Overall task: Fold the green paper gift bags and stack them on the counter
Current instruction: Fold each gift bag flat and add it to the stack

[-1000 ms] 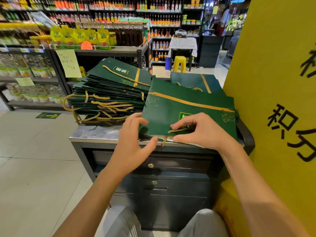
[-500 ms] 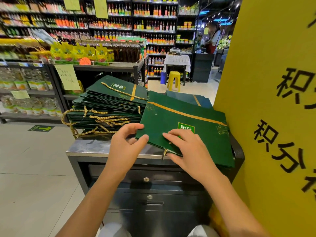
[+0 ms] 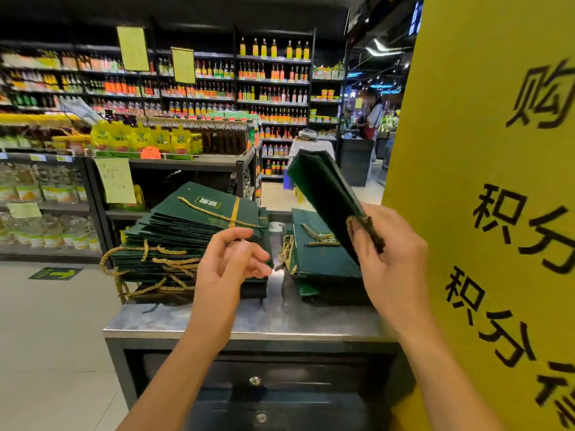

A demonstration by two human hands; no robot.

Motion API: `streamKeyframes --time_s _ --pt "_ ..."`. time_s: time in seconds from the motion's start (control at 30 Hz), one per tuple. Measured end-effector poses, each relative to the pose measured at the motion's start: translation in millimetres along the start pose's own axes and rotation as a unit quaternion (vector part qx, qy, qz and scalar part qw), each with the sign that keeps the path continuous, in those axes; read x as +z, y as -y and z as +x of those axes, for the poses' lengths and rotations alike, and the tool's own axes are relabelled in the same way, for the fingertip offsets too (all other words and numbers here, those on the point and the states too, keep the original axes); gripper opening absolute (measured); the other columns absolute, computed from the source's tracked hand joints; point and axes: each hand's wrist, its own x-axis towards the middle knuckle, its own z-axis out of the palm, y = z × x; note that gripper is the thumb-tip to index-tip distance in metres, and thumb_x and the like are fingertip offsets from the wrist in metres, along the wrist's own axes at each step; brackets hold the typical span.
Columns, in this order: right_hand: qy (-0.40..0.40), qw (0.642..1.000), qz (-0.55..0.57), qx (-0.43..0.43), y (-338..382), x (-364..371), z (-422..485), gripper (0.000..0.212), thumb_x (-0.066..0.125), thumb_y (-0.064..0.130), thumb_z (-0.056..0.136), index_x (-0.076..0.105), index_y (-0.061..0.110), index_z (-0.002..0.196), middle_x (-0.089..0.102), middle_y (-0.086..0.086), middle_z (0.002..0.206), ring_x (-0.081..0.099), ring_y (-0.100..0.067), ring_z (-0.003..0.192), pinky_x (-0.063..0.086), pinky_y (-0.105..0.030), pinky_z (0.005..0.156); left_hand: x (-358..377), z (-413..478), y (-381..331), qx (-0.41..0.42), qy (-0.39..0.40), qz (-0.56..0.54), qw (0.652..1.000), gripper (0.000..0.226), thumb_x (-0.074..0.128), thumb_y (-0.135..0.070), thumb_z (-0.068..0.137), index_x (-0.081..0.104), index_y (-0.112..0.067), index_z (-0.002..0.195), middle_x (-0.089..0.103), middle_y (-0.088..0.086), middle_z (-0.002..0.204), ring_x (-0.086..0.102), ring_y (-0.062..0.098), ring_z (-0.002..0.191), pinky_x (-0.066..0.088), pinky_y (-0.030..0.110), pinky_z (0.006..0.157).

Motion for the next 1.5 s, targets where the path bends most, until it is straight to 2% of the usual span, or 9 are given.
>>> streamKeyframes --time_s 0.17,0.27,0.4,0.63,0.8,0.93,1.07,1.27,1.5 --pt "-0.151 0.93 0.266 0.202 21.4 -9.2 28.6 0.017 0.063 0.019 0.1 0.069 0.023 0.085 0.073 0.003 0.082 0.069 -0.014 0.078 0.057 -0.032 0.069 11.7 -0.3 18.9 -0.196 0.052 0.037 0.979 0.033 0.057 -0.036 0.098 0.061 -0.012 0.119 0.072 0.018 0.108 0.074 0.027 0.084 0.062 0.035 0.08" --pt "-0.193 0.836 0.422 0.293 22.7 2.7 26.5 0.014 0.067 0.019 0.098 0.074 0.017 0.087 0.075 -0.014 0.098 0.069 -0.027 0.094 0.057 -0.052 0.092 19.6 -9.0 22.9 -0.31 0.118 0.03 0.943 0.044 0.054 -0.047 0.099 0.061 -0.014 0.126 0.075 0.008 0.113 0.076 0.02 0.089 0.06 0.04 0.091" --pt "-0.182 0.769 0.503 0.351 15.2 16.2 10.3 0.006 0.068 0.017 0.096 0.069 0.016 0.09 0.071 -0.009 0.1 0.061 -0.028 0.098 0.054 -0.044 0.092 19.2 -19.2 15.8 -0.251 0.125 -0.056 0.958 0.038 0.062 -0.03 0.094 0.057 -0.02 0.131 0.074 0.0 0.12 0.072 0.022 0.108 0.061 0.036 0.084" --pt "0.031 0.817 0.348 0.459 -8.4 11.9 -25.6 0.022 0.06 0.021 0.101 0.073 0.003 0.1 0.078 -0.011 0.098 0.075 -0.02 0.089 0.062 -0.028 0.073 -15.6 6.9 21.2 -0.152 0.045 0.002 0.987 0.043 0.056 -0.015 0.102 0.049 -0.034 0.139 0.068 -0.008 0.131 0.064 0.021 0.122 0.052 0.053 0.101" --pt "0.291 0.884 0.1 0.351 -11.7 -4.9 -41.3 0.034 0.067 0.038 0.096 0.075 0.014 0.073 0.072 -0.004 0.069 0.063 -0.014 0.057 0.051 -0.023 0.056 -30.2 13.1 34.0 -0.141 0.037 0.092 0.985 0.036 0.057 -0.023 0.103 0.05 -0.034 0.136 0.067 -0.008 0.13 0.065 0.017 0.119 0.053 0.049 0.103" --pt "0.287 0.94 0.065 0.172 -8.2 8.7 -44.2 0.021 0.081 0.044 0.08 0.07 0.027 0.075 0.066 0.013 0.074 0.057 -0.001 0.074 0.047 -0.016 0.068 -29.8 10.0 44.9 -0.138 0.056 0.13 0.98 0.029 0.055 -0.023 0.104 0.053 -0.027 0.133 0.069 -0.006 0.126 0.067 0.013 0.113 0.055 0.043 0.099" --pt "0.334 0.942 -0.046 -0.002 -27.0 42.2 -53.3 0.037 0.079 0.059 0.073 0.073 0.033 0.1 0.055 0.012 0.134 0.036 -0.007 0.135 0.027 -0.034 0.11 -27.5 9.0 51.1 -0.135 0.059 0.165 0.975 0.025 0.052 -0.023 0.105 0.053 -0.027 0.13 0.068 -0.009 0.122 0.067 0.0 0.103 0.059 0.024 0.082" --pt "0.347 0.934 0.018 0.085 -37.5 60.4 -60.5 0.033 0.084 0.042 0.077 0.078 0.029 0.106 0.051 0.01 0.149 0.031 -0.007 0.147 0.022 -0.047 0.122 -37.6 8.6 59.6 -0.14 0.072 0.221 0.963 0.032 0.051 -0.031 0.105 0.049 -0.027 0.137 0.064 -0.013 0.125 0.063 0.002 0.109 0.055 0.02 0.084" --pt "0.366 0.927 -0.004 0.087 -31.6 59.8 -59.9 0.017 0.076 0.034 0.089 0.079 0.028 0.105 0.055 0.012 0.146 0.034 -0.006 0.146 0.022 -0.04 0.123 -42.2 7.5 64.1 -0.137 0.075 0.226 0.961 0.035 0.049 -0.03 0.106 0.048 -0.023 0.14 0.065 -0.01 0.125 0.066 0.005 0.108 0.059 0.021 0.08"
